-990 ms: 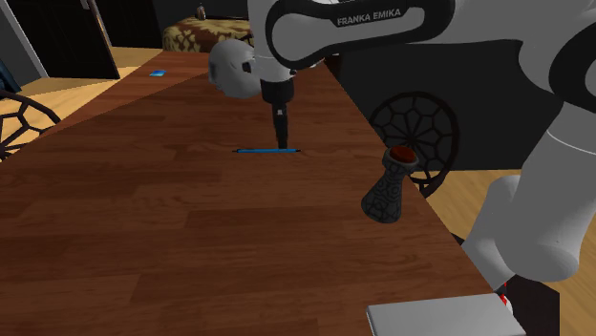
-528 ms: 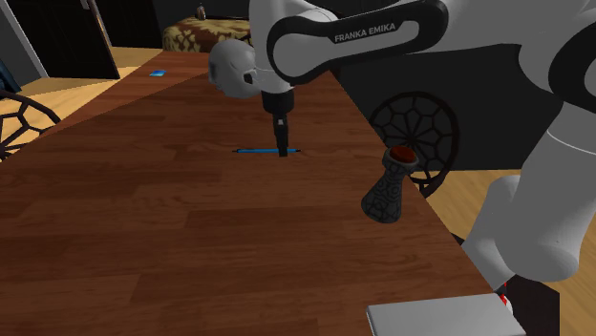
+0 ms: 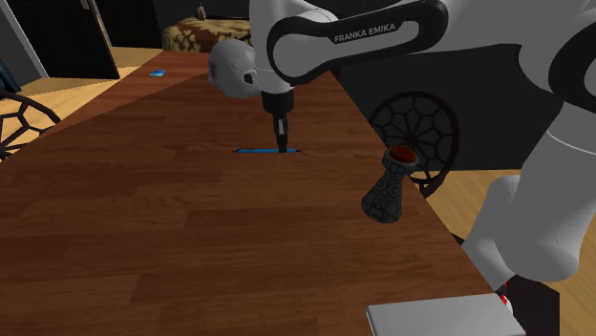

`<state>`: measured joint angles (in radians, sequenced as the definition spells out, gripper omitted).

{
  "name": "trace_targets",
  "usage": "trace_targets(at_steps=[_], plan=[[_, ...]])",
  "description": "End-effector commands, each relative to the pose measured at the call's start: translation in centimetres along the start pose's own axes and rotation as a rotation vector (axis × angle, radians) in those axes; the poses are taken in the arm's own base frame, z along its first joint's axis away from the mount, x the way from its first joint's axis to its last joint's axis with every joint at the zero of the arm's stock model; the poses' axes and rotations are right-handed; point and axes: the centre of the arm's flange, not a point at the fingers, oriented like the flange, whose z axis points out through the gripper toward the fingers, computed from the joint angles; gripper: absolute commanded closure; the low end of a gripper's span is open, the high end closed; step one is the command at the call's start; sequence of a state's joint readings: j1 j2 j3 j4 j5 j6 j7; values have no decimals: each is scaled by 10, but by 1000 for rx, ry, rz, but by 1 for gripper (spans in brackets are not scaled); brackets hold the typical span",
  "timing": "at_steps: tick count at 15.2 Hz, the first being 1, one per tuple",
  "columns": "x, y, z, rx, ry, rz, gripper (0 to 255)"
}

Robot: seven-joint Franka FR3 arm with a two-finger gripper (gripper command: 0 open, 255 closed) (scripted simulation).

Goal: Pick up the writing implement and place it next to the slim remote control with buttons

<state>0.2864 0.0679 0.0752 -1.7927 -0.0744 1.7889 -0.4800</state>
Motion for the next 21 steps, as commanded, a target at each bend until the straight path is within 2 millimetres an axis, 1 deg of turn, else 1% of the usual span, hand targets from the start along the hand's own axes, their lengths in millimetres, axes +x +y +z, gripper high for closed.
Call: trace_targets(at_steps=[1,6,21], plan=[[0,0,0,0,0,0,255],[0,0,0,0,0,0,255],[-7,2,-79,0,0,0,255]])
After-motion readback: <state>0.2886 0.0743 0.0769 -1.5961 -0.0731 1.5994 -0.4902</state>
